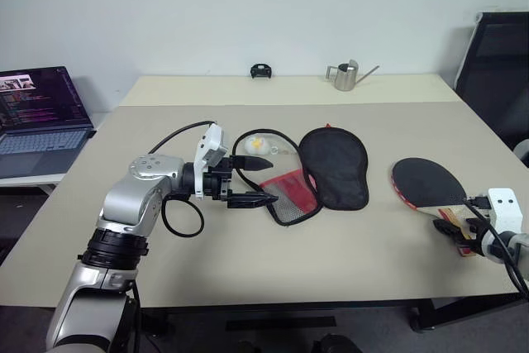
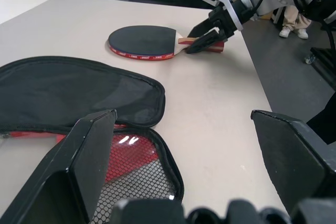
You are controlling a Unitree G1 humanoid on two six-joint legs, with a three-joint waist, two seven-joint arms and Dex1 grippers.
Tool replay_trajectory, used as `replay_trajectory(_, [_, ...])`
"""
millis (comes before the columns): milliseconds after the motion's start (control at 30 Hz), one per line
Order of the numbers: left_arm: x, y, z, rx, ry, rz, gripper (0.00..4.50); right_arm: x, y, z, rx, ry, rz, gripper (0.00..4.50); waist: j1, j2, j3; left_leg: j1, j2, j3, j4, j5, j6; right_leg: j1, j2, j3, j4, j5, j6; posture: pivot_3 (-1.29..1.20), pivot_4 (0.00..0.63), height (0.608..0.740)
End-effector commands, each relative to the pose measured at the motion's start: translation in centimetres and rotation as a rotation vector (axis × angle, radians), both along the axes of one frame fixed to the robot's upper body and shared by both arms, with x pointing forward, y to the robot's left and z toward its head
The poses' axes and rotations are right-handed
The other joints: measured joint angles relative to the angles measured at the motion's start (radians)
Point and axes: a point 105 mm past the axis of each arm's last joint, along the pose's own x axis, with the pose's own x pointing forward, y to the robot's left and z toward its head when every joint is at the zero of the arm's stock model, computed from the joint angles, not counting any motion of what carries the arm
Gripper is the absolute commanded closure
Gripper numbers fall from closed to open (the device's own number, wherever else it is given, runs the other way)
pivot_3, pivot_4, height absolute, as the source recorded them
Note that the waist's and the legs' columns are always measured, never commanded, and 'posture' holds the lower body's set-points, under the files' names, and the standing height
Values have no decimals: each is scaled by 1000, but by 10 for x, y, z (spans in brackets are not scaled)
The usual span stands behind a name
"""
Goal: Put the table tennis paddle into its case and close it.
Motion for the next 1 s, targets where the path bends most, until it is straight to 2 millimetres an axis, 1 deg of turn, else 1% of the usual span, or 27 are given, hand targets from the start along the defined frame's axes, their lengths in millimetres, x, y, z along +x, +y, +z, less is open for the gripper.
replay_trajectory(33, [0,2,14,-9,-64,7,0,2,5,-7,-10,24,13,584,0,0,0,1,0,0,0,0,0,2,0,0,0,0,0,0,150,740])
replay_trajectory(167, [0,4,14,-7,-63,18,0,2,5,-8,-48,43,26,1858,0,-1,0,12,1,-2,-1,0,0,14,1,-2,-5,0,0,0,150,740])
replay_trajectory(267, [1,8,14,-7,-66,37,0,2,0,-8,-87,48,16,2857,0,-2,-1,12,1,-2,-1,0,0,15,1,-2,-7,1,1,0,150,740])
replay_trajectory(333, [4,12,15,-9,-71,63,0,3,-1,-5,-96,39,8,3339,0,-2,-1,12,1,-2,-1,0,0,15,1,-2,-8,1,1,0,150,740])
replay_trajectory(400, [5,19,15,-8,-72,93,0,5,-1,1,-95,17,-7,3396,0,-2,-1,11,1,-2,-1,0,0,15,1,-2,-8,1,1,0,150,740])
replay_trajectory(533, [5,32,12,3,-63,141,0,13,4,20,-75,-55,-32,3396,0,-2,-1,11,1,-2,-1,0,0,14,0,-1,-8,1,1,0,150,740])
replay_trajectory(633, [4,39,11,8,-62,166,0,23,11,38,-38,-120,-52,3396,1,-1,-1,10,1,-2,-1,0,0,13,0,-1,-8,1,1,0,150,740])
replay_trajectory(800, [2,42,8,13,-60,182,0,38,41,65,4,-203,-13,3396,-1,1,0,8,1,-2,-2,0,0,11,0,-1,-8,1,1,0,150,740])
replay_trajectory(833, [2,42,8,13,-60,183,0,39,45,68,8,-209,-10,3396,-1,1,1,8,1,-2,-3,0,0,11,0,-1,-8,1,1,0,150,740])
replay_trajectory(900, [1,41,8,12,-59,182,0,43,59,75,24,-232,2,3396,0,1,1,8,1,-2,-4,0,0,10,0,-2,-9,1,1,0,150,740])
replay_trajectory(1000, [-1,40,8,10,-60,181,0,49,75,82,40,-252,-2,3396,1,1,1,7,1,-2,-4,0,0,10,0,-2,-10,1,1,0,150,740])
